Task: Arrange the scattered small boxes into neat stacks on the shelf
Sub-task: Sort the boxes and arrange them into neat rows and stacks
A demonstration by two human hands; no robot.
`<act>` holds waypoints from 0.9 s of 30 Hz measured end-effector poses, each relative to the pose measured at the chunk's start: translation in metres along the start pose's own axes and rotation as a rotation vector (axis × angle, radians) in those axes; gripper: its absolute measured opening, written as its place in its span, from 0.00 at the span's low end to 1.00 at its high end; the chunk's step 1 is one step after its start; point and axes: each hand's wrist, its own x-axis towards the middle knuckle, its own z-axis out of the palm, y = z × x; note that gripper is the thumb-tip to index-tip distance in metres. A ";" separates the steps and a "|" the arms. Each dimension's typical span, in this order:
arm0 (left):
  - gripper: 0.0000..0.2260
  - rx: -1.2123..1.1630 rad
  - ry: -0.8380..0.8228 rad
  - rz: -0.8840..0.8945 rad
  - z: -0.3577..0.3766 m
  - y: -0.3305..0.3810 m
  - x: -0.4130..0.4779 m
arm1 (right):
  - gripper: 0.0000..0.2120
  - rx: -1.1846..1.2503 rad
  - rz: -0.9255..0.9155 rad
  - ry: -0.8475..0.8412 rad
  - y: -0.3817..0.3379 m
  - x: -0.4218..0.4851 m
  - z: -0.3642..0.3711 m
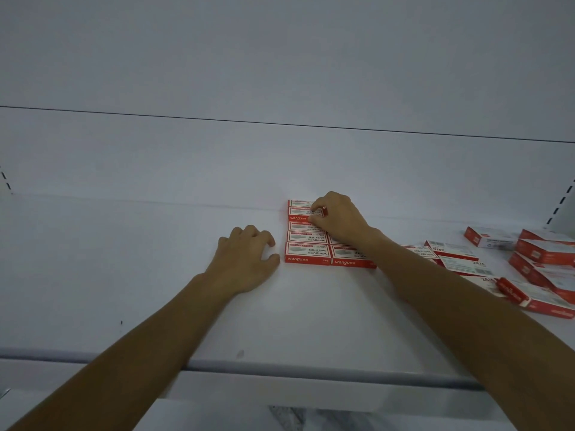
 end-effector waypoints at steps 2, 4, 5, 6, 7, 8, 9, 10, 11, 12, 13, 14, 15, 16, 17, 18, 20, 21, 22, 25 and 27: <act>0.16 0.002 0.000 0.000 0.001 0.000 0.000 | 0.14 -0.009 -0.005 0.001 0.000 0.000 0.000; 0.16 0.004 -0.004 -0.002 0.001 -0.001 0.000 | 0.13 -0.030 -0.007 0.006 0.000 0.001 0.001; 0.16 0.005 -0.003 -0.004 0.001 -0.001 0.000 | 0.13 -0.045 -0.002 0.013 -0.001 0.001 0.002; 0.16 0.005 -0.002 -0.007 0.001 -0.001 0.001 | 0.13 -0.065 0.006 0.021 -0.002 0.001 0.002; 0.16 0.004 0.000 -0.010 0.000 -0.001 0.001 | 0.13 -0.087 0.015 0.028 -0.003 0.001 0.003; 0.16 0.003 0.001 -0.014 0.000 0.000 0.001 | 0.13 -0.105 0.021 0.031 -0.005 0.000 0.003; 0.16 0.004 0.002 -0.015 -0.001 0.000 0.000 | 0.14 -0.116 0.025 0.029 -0.006 -0.001 0.002; 0.16 0.009 0.004 -0.015 -0.001 0.001 0.000 | 0.15 -0.118 0.028 0.023 -0.007 -0.003 0.001; 0.16 0.015 0.004 -0.012 -0.001 0.002 -0.001 | 0.16 -0.113 0.033 0.016 -0.009 -0.005 -0.001; 0.17 0.020 0.002 -0.009 -0.002 0.003 -0.002 | 0.17 -0.106 0.037 0.009 -0.009 -0.009 -0.004; 0.17 0.020 -0.001 -0.008 -0.002 0.003 -0.003 | 0.18 -0.103 0.039 0.004 -0.008 -0.013 -0.008; 0.17 0.014 -0.003 -0.008 -0.003 0.004 -0.005 | 0.18 -0.102 0.042 0.003 -0.006 -0.017 -0.013; 0.17 -0.002 -0.001 -0.007 -0.004 0.004 -0.007 | 0.17 -0.099 0.044 0.007 -0.003 -0.022 -0.019; 0.17 -0.031 0.007 -0.009 -0.006 0.005 -0.009 | 0.17 -0.096 0.048 0.011 0.001 -0.026 -0.026; 0.17 -0.072 0.021 -0.010 -0.009 0.006 -0.011 | 0.17 -0.093 0.055 0.017 0.007 -0.032 -0.033; 0.17 -0.116 0.036 -0.008 -0.012 0.009 -0.012 | 0.17 -0.090 0.064 0.025 0.013 -0.037 -0.040; 0.16 -0.176 0.057 0.019 -0.019 0.018 -0.014 | 0.16 -0.075 0.092 0.041 0.026 -0.048 -0.054; 0.15 -0.191 0.059 0.041 -0.022 0.025 -0.014 | 0.15 -0.067 0.106 0.045 0.032 -0.054 -0.061; 0.15 -0.201 0.056 0.065 -0.024 0.034 -0.014 | 0.15 -0.063 0.118 0.044 0.038 -0.060 -0.068; 0.13 -0.243 0.043 0.131 -0.023 0.066 -0.013 | 0.14 -0.079 0.149 0.022 0.057 -0.080 -0.089; 0.12 -0.271 0.034 0.195 -0.018 0.090 -0.011 | 0.14 -0.091 0.167 0.015 0.070 -0.093 -0.103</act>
